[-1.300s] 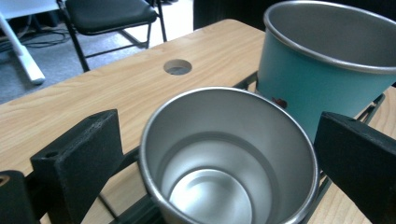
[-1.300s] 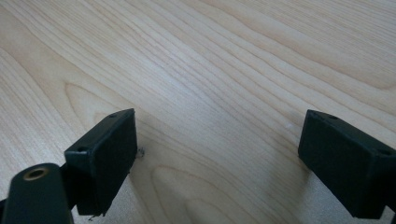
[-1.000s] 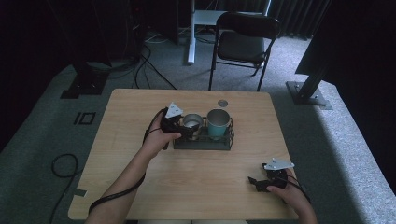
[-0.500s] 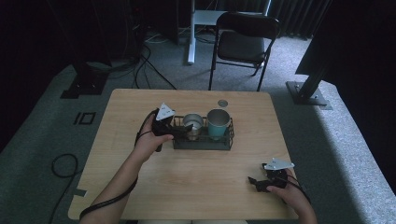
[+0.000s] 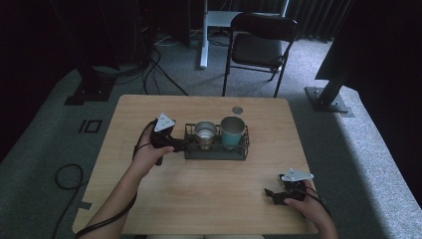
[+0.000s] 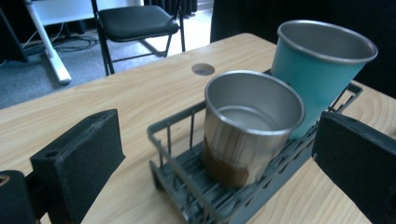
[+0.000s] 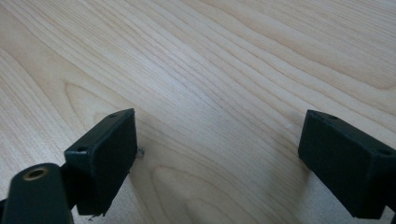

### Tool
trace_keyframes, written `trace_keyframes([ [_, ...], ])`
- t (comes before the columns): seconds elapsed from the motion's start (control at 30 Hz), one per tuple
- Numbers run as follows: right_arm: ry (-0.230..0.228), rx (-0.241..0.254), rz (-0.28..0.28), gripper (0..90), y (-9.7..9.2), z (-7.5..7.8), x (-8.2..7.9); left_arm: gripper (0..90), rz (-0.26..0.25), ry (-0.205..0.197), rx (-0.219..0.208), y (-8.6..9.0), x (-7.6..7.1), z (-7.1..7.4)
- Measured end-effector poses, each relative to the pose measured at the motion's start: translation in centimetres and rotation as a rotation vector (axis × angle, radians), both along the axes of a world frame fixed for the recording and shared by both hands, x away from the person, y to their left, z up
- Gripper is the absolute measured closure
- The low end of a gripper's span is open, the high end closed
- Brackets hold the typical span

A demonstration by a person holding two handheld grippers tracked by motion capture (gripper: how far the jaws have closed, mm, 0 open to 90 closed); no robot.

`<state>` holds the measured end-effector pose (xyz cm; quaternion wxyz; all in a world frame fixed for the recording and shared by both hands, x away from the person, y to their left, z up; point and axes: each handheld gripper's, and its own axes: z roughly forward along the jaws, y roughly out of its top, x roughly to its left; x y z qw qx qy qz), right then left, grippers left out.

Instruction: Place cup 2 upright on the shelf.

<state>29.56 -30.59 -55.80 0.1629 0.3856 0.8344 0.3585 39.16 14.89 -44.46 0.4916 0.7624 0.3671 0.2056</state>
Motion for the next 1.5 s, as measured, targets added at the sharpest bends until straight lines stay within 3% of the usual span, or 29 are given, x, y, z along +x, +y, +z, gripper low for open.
trace_keyframes([
  [0.57,0.0,-0.001,0.0,11.3,0.0,0.0,0.0,2.6,0.088,0.014,0.004,4.2,-1.2,-1.2],
  [1.5,0.0,0.0,0.0,11.3,0.0,0.0,0.0,2.6,0.221,0.088,0.014,10.4,-4.6,-5.7],
])
